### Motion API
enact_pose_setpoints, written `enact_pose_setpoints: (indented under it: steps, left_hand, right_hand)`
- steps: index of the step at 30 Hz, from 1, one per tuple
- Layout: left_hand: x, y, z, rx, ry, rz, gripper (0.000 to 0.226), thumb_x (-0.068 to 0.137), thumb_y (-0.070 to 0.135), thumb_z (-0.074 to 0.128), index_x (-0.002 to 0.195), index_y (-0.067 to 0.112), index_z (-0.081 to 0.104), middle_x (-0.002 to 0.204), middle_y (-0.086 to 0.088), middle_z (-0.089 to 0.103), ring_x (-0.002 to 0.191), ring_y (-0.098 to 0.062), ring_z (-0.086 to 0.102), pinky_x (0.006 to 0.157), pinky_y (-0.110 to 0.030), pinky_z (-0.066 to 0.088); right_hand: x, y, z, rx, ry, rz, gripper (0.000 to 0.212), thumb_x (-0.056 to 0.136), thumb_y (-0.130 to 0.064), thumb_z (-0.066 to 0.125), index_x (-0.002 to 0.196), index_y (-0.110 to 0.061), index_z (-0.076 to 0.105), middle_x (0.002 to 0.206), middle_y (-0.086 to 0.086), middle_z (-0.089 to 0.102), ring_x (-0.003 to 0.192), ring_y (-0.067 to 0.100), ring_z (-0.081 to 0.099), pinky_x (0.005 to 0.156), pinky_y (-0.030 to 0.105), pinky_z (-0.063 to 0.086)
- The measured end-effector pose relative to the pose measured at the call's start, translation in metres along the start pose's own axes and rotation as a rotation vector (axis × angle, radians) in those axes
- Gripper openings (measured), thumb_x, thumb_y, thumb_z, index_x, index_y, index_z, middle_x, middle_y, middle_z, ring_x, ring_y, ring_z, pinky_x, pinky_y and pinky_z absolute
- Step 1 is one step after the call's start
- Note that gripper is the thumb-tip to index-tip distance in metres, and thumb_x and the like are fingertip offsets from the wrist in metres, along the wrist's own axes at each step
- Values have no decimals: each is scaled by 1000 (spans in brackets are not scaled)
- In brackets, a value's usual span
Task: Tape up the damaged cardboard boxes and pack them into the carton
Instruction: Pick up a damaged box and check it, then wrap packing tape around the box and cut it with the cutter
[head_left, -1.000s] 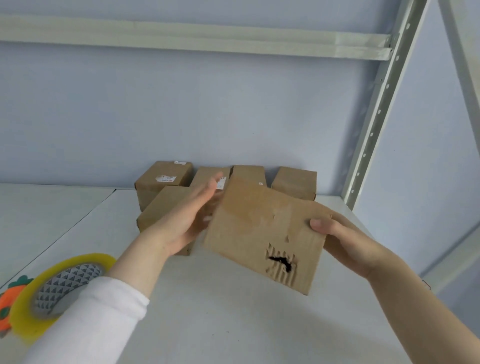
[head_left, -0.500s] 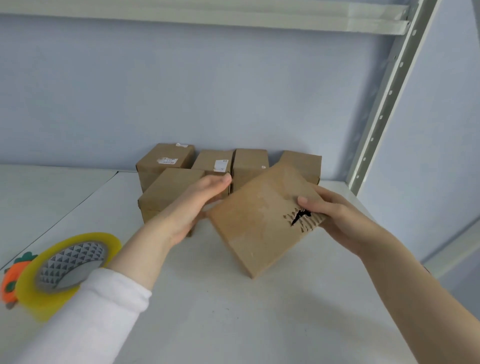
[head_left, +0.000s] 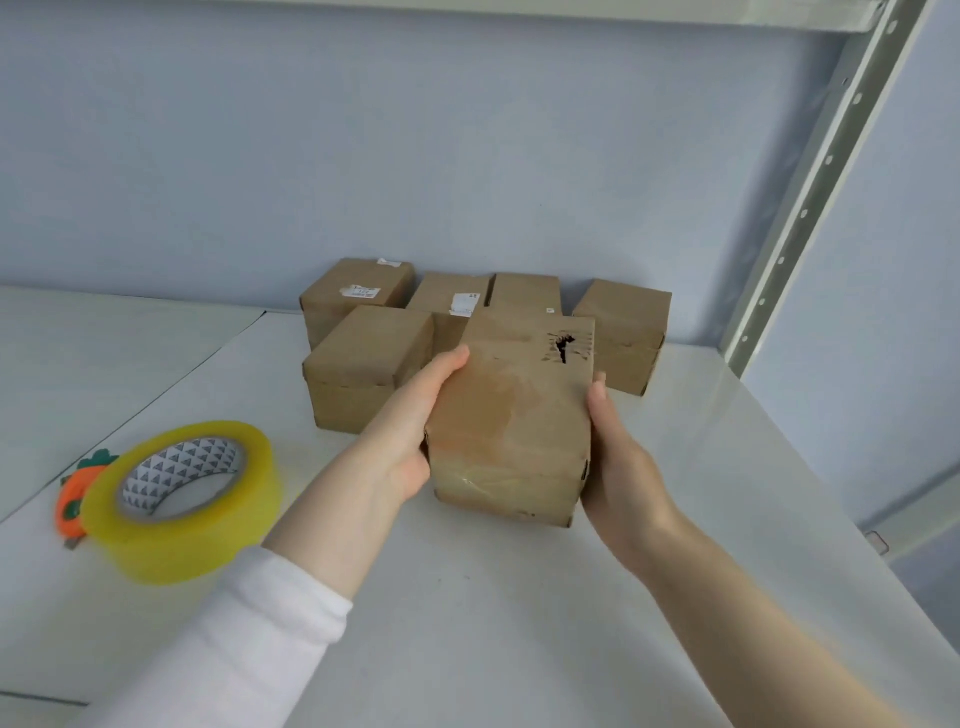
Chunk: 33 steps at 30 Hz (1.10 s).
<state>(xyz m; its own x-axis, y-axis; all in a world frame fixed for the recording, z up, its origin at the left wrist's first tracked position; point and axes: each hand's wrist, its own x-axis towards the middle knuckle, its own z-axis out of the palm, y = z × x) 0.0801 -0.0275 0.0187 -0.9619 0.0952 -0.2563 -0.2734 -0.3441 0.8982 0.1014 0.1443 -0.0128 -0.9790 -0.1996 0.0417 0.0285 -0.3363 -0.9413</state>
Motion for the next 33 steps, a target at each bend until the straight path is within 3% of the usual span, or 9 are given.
enact_pose_setpoints:
  steps: [5, 8, 11, 13, 15, 18, 24, 29, 33]
  left_hand:
    - [-10, -19, -5, -24, 37, 50, 24, 89, 40, 57, 96, 21, 70, 93, 3, 75, 84, -11, 71, 70, -30, 52]
    - [-18, -28, -10, -1, 79, 29, 24, 92, 38, 54, 90, 20, 70, 87, 2, 75, 77, -10, 72, 65, -29, 51]
    - [-20, -31, -11, 70, 135, 53, 28, 94, 40, 49, 90, 22, 70, 90, 2, 75, 79, -9, 71, 71, -29, 51]
    - [-20, -29, -12, 183, 222, 185, 30, 96, 38, 47, 103, 19, 69, 111, 0, 70, 99, -8, 66, 90, -30, 49]
    - [-28, -19, -19, 294, 311, 379, 29, 97, 30, 48, 119, 17, 62, 126, 2, 61, 117, -7, 55, 105, -29, 39]
    - [-51, 5, -44, 345, 334, 627, 18, 96, 17, 49, 99, 25, 64, 108, 9, 67, 109, -7, 61, 97, -24, 45]
    - [-90, 67, -138, 344, 516, 722, 19, 97, 11, 44, 89, 20, 60, 90, 8, 65, 84, -5, 62, 72, -13, 47]
    - [-99, 71, -233, 512, 570, 542, 15, 95, 11, 48, 92, 19, 60, 102, 0, 66, 92, -14, 61, 79, -23, 46]
    - [-94, 53, -282, 771, 474, 291, 21, 92, 21, 56, 113, 20, 60, 109, 3, 61, 99, -9, 55, 89, -26, 42]
  right_hand:
    - [1, 14, 6, 32, 136, 83, 61, 91, -55, 41, 144, -27, 34, 140, -6, 50, 123, 11, 52, 104, 35, 42]
    - [-2, 23, 10, -3, 181, 194, 53, 93, -55, 38, 139, -29, 43, 126, -6, 62, 107, 11, 63, 79, 26, 55]
    - [-4, 25, 12, -7, 202, 219, 41, 95, -52, 37, 113, -26, 64, 98, -7, 74, 85, 6, 70, 60, 21, 57]
    - [-4, 19, 11, -58, 251, 158, 43, 96, -49, 37, 122, -21, 59, 120, -3, 66, 107, 4, 62, 87, 24, 53]
    - [-5, 6, 11, -261, 342, 12, 55, 93, -51, 42, 141, -25, 38, 148, -7, 38, 134, 5, 35, 114, 31, 26]
    - [-13, -24, 36, -476, 391, -290, 59, 79, -53, 50, 135, -38, 40, 144, -14, 38, 133, 3, 34, 111, 29, 25]
    - [-16, -30, 153, -863, 31, -572, 30, 82, -46, 60, 108, -30, 60, 114, -11, 61, 114, 9, 51, 96, 17, 37]
    - [6, 38, 240, -1274, -315, -483, 43, 79, -47, 65, 112, -20, 62, 111, -3, 62, 111, 18, 46, 87, 17, 29]
    - [33, 79, 279, -1455, -274, -411, 59, 78, -53, 64, 125, -19, 53, 117, 1, 58, 115, 23, 38, 91, 23, 28]
